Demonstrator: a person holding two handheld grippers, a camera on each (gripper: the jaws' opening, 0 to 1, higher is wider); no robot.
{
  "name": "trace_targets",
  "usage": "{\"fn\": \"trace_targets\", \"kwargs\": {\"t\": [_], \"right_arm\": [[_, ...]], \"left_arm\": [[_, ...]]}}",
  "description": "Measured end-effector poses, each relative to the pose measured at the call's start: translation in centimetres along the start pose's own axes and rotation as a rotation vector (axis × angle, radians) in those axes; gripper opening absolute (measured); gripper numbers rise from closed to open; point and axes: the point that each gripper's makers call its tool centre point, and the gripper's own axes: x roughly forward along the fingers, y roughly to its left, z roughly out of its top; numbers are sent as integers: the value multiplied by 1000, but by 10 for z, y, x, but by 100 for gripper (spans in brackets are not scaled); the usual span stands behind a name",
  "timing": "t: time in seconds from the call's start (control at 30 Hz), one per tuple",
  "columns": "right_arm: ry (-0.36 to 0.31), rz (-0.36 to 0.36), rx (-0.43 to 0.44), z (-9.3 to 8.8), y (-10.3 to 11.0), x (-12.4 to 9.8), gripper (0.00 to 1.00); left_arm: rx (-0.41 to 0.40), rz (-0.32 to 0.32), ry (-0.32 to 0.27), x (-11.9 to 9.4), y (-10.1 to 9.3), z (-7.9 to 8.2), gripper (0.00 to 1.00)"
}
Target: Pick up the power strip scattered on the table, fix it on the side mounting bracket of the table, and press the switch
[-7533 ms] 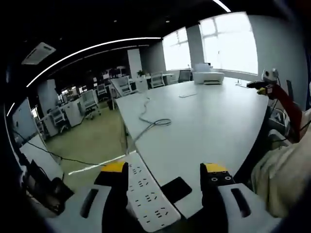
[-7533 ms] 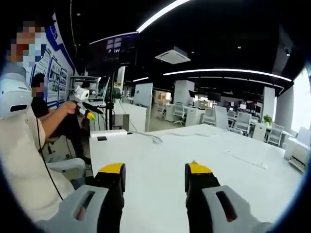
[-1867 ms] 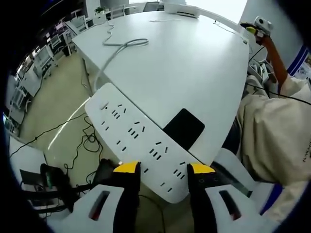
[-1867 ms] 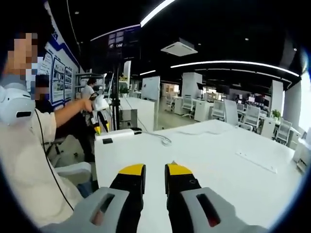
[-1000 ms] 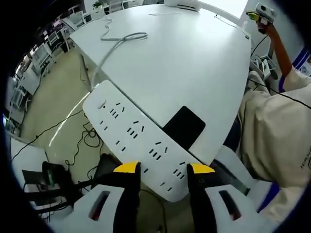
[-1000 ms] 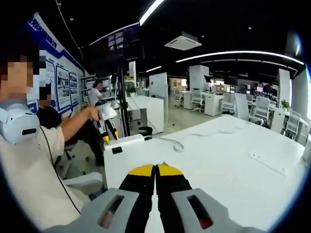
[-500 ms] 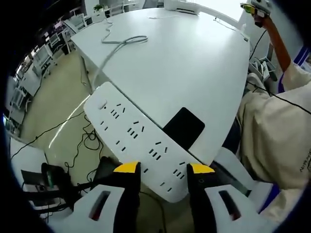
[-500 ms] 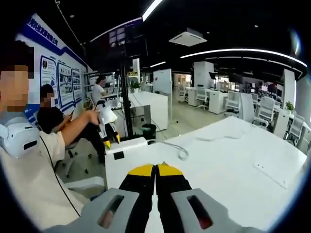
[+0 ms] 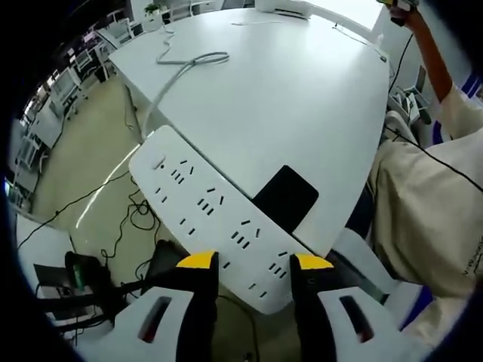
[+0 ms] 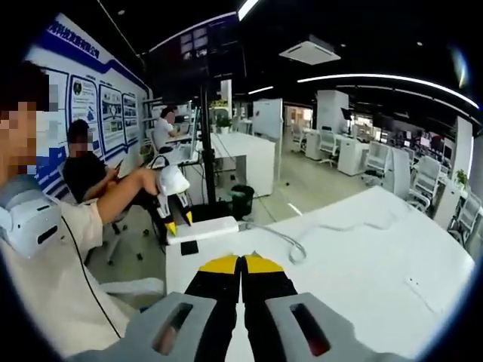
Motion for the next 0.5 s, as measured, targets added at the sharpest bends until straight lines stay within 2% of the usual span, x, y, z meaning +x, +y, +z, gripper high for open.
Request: {"fn": "trace_targets", "kwargs": {"t": [0.4, 0.5], "right_arm": [[57, 34, -30, 22, 2, 35, 0], [84, 23, -56, 28, 0, 42, 0]], "left_arm": [[2, 1, 24, 1, -1, 0, 42], [3, 0, 20, 1, -1, 0, 42]]}}
